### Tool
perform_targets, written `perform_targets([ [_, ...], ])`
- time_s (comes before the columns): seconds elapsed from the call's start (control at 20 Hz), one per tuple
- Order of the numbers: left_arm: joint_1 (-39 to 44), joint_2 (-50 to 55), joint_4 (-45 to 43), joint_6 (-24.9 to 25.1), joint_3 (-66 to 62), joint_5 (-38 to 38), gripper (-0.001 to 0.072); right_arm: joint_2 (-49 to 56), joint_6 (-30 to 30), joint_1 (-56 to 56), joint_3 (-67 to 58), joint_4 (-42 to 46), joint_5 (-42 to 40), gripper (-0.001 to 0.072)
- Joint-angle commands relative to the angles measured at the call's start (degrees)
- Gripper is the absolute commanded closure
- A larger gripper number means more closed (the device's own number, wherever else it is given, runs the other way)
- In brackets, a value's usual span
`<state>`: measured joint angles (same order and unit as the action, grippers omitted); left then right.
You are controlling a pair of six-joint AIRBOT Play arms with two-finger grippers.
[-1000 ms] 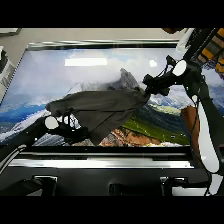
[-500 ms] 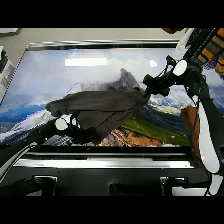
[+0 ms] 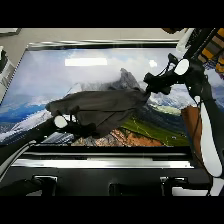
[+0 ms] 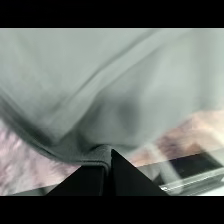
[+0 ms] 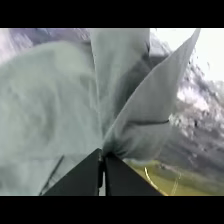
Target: Fold the clothes and pants, and hang the long-sleeved shirts on hangers.
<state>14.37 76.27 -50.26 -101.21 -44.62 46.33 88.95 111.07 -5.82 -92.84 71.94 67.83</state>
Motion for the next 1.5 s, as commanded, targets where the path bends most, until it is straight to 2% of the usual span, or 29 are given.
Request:
perform_targets([
  [0.0, -4.9, -7.0, -3.7, 5.4, -6.1, 5.2, 0.0693, -5.1, 4.5, 0.0, -0.1, 7.5, -5.2, 0.0683],
  [0.15, -13.1, -17.7, -8.8, 5.4, -16.6, 8.1, 0.0693, -14.2, 14.1, 0.0, -0.1, 19.3, -13.0, 0.0683],
  [0.25, -19.0, -24.9, -8.6, 5.1, -24.7, 8.7, 0.0693, -21.3, 17.5, 0.0, -0.1, 22.0, -16.3, 0.0683],
  [0.5, -27.6, -39.5, -8.2, 5.1, -41.3, 8.8, 0.0692, -42.2, 18.2, 0.0, -0.1, 23.0, -16.6, 0.0682],
  [0.6, -28.3, -43.9, -8.3, 5.1, -43.7, 8.7, 0.0692, -49.5, 18.3, 0.0, -0.1, 24.2, -16.9, 0.0682],
  [0.8, -28.3, -48.7, -11.5, 0.6, -43.8, 8.7, 0.0692, -56.1, 19.1, 0.0, -0.1, 24.4, -18.4, 0.0682],
  [0.95, -28.3, -47.3, -15.5, -0.9, -43.8, 8.7, 0.0693, -54.2, 20.3, 0.0, -0.1, 24.3, -19.5, 0.0682],
  [1.1, -28.3, -41.3, -15.8, -1.4, -43.8, 8.9, 0.0692, -46.5, 21.4, 0.0, -0.1, 22.1, -21.2, 0.0682],
  [1.2, -28.3, -35.1, -15.8, -0.6, -43.8, 9.4, 0.0692, -38.2, 21.1, 0.0, -0.1, 17.9, -25.0, 0.0681],
  [1.3, -28.2, -27.1, -16.3, -0.6, -43.8, 10.8, 0.0693, -27.6, 17.7, -0.2, -0.1, 13.2, -28.7, 0.0681],
  [1.45, -28.2, -13.6, -16.7, -0.6, -43.8, 12.3, 0.0692, -11.7, 17.3, -0.2, -0.1, 6.0, -29.0, 0.0681],
])
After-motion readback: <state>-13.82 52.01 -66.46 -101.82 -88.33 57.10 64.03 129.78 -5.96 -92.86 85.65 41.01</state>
